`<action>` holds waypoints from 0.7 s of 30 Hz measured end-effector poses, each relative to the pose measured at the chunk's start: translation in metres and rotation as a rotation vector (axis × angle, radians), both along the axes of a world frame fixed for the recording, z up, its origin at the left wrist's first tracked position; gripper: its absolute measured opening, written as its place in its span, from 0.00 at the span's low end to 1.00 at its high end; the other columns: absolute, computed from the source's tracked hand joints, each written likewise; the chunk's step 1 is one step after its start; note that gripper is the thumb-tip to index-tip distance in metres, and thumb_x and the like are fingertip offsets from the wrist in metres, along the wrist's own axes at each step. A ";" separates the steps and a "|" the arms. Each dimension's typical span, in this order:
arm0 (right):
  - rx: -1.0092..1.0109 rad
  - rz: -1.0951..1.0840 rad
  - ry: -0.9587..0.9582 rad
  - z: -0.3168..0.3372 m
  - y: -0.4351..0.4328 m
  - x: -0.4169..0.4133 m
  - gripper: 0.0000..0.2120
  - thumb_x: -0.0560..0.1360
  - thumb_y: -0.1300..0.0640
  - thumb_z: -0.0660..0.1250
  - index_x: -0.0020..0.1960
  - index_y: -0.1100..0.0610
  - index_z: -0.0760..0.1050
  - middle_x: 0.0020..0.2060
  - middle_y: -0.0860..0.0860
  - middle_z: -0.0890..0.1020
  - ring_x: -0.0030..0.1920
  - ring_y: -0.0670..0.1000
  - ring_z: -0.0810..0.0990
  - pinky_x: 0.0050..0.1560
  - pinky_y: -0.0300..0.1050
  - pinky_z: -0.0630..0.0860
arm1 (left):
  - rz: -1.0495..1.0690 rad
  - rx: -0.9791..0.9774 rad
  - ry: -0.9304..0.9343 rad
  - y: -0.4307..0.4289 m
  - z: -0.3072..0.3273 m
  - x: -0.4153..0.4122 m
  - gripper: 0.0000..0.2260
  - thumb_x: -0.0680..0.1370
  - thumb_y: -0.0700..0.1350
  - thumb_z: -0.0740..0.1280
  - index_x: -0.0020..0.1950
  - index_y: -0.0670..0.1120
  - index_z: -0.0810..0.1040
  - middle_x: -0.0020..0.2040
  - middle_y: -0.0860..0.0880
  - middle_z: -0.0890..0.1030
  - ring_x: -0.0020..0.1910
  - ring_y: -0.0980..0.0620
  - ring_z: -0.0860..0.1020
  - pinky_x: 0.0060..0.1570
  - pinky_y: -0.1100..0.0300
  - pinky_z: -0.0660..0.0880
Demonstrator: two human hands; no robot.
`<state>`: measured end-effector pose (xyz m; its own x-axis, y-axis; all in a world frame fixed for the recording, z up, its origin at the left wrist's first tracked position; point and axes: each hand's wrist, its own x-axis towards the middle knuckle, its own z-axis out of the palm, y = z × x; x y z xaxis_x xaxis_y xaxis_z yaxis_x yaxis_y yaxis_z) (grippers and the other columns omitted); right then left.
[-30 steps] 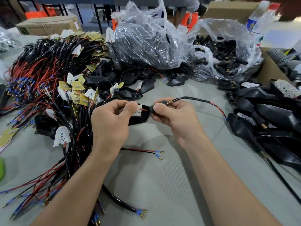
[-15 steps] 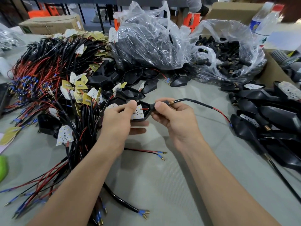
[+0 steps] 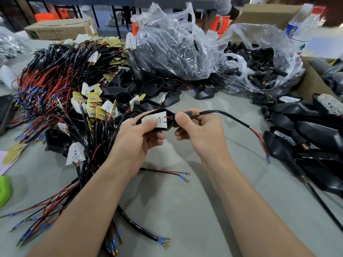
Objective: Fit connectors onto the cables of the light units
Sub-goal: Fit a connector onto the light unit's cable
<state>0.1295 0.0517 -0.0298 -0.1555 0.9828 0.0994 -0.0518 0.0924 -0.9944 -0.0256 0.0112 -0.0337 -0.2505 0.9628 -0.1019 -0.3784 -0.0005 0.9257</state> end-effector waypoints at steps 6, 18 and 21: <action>0.210 -0.178 -0.359 0.024 -0.019 0.028 0.22 0.73 0.35 0.65 0.34 0.52 0.81 0.23 0.47 0.80 0.23 0.42 0.71 0.28 0.33 0.67 | 0.072 -0.110 -0.152 -0.004 0.002 -0.008 0.02 0.81 0.36 0.66 0.49 0.41 0.78 0.33 0.50 0.80 0.26 0.57 0.75 0.24 0.68 0.72; 0.338 0.005 -0.939 0.105 -0.067 0.089 0.09 0.79 0.55 0.66 0.44 0.42 0.78 0.30 0.51 0.81 0.31 0.50 0.76 0.38 0.45 0.74 | -0.106 -0.082 -0.154 -0.005 0.057 0.032 0.09 0.83 0.47 0.65 0.46 0.45 0.80 0.32 0.52 0.79 0.25 0.58 0.73 0.24 0.68 0.71; 0.270 -0.094 -0.928 0.116 -0.073 0.122 0.07 0.79 0.53 0.66 0.46 0.49 0.82 0.32 0.52 0.81 0.30 0.51 0.75 0.40 0.47 0.76 | -0.200 -0.062 -0.220 0.005 0.075 0.065 0.07 0.82 0.45 0.66 0.49 0.42 0.80 0.33 0.50 0.80 0.27 0.56 0.77 0.28 0.67 0.75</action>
<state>0.2520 -0.0208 0.0857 -0.2083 0.9572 0.2011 0.7619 0.2877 -0.5803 0.0397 0.0162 0.0409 -0.0219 0.9810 -0.1929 -0.5571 0.1482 0.8171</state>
